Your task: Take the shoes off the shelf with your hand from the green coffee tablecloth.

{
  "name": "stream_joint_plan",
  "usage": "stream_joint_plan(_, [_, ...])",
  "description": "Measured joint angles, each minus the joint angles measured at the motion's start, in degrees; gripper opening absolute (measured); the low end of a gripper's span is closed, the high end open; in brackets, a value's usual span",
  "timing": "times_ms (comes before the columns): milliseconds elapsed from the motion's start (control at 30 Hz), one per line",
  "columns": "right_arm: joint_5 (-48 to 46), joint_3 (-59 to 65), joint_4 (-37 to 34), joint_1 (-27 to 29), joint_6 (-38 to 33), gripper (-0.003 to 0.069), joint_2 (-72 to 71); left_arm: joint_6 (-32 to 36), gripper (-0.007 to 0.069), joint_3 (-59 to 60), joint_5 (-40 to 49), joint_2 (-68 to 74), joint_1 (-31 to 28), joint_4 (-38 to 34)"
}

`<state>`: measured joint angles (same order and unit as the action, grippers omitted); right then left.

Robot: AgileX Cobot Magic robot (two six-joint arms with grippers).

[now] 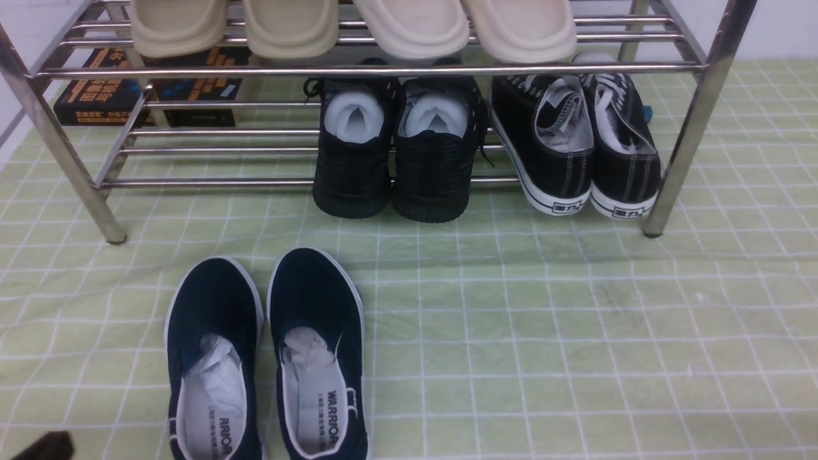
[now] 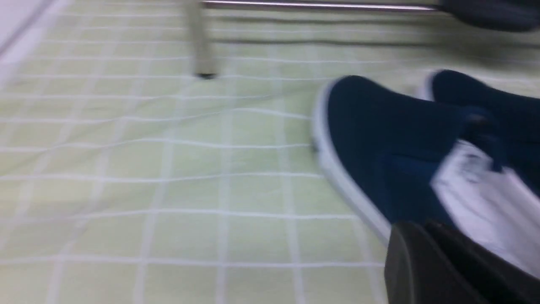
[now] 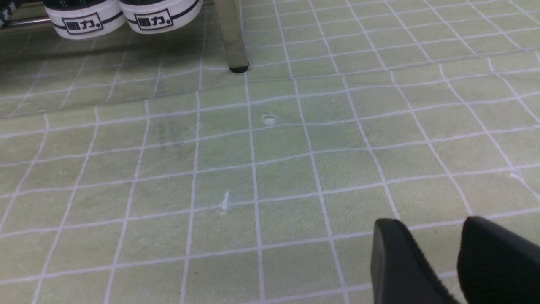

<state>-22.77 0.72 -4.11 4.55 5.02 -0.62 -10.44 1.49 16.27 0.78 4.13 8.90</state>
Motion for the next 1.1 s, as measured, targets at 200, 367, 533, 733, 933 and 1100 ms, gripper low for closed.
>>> stream_joint_plan(200, [0.0,0.0,0.0,0.0,0.0,0.0237,0.0,0.0,0.005,0.0,3.2,-1.4,-7.6,-0.3])
stream_joint_plan(367, [0.0,0.0,0.0,0.0,0.0,0.0237,0.0,0.0,0.0054,-0.3,4.9,-1.4,-7.4,0.0])
stream_joint_plan(533, [0.0,0.0,0.0,0.0,0.0,0.0237,0.0,0.0,0.0057,-0.3,5.2,-1.4,-3.1,1.4])
stream_joint_plan(733, [0.0,0.0,0.0,0.0,0.0,0.0237,0.0,0.0,0.0067,-0.3,5.2,-1.4,-2.0,1.6])
stream_joint_plan(933, [0.0,0.0,0.0,0.0,0.0,0.0237,0.0,0.0,0.0071,-0.3,5.2,-1.4,-2.0,1.8])
stream_joint_plan(1100, [0.0,0.0,0.0,0.0,0.0,0.0237,0.0,0.0,0.0071,-0.3,5.2,-1.4,-2.0,1.9])
